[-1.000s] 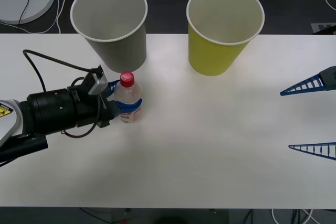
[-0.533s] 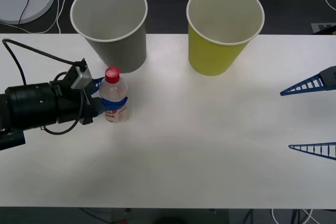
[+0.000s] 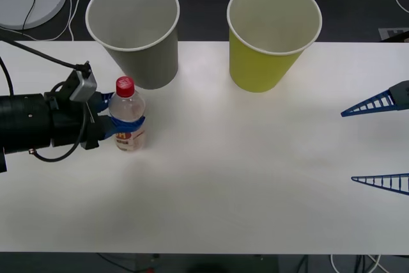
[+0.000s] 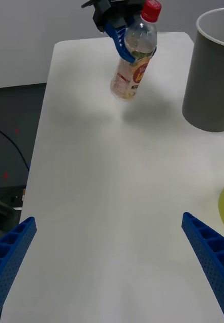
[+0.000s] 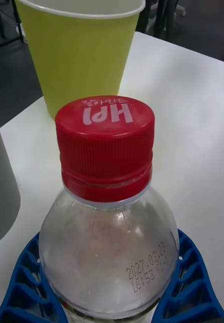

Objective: Put the can into the green bin and the plastic bottle into the gray bin

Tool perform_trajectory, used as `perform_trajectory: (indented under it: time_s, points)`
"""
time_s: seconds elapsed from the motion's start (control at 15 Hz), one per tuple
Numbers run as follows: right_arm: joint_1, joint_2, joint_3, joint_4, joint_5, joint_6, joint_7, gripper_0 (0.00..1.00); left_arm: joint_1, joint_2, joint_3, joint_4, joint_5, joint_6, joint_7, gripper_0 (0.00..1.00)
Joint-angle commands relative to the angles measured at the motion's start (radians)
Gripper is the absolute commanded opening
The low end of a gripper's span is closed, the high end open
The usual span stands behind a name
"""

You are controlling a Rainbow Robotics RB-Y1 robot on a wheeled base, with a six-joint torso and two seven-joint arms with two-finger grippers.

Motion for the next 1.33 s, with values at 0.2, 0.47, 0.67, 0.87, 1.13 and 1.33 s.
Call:
perform_trajectory:
  time_s: [0.2,0.47,0.67,0.87,1.13,1.33]
  points:
    - [0.0,0.0,0.0,0.0,0.0,0.0,0.0,1.0,0.001,0.064,0.088,-0.05,-0.043,-0.135,0.135,0.0]
    - [0.0,0.0,0.0,0.0,0.0,0.0,0.0,1.0,0.003,0.136,0.123,-0.065,-0.046,-0.15,0.193,0.0]
    - [0.0,0.0,0.0,0.0,0.0,0.0,0.0,1.0,0.017,0.182,0.164,-0.053,-0.056,-0.15,0.218,0.0]
    - [0.0,0.0,0.0,0.0,0.0,0.0,0.0,1.0,0.067,0.196,0.241,-0.057,-0.063,-0.15,0.239,0.0]
    - [0.0,0.0,0.0,0.0,0.0,0.0,0.0,1.0,0.069,0.269,0.264,-0.064,-0.071,-0.15,0.315,0.0]
    - [0.0,0.0,0.0,0.0,0.0,0.0,0.0,1.0,0.069,0.34,0.269,-0.054,-0.014,-0.152,0.33,0.0]
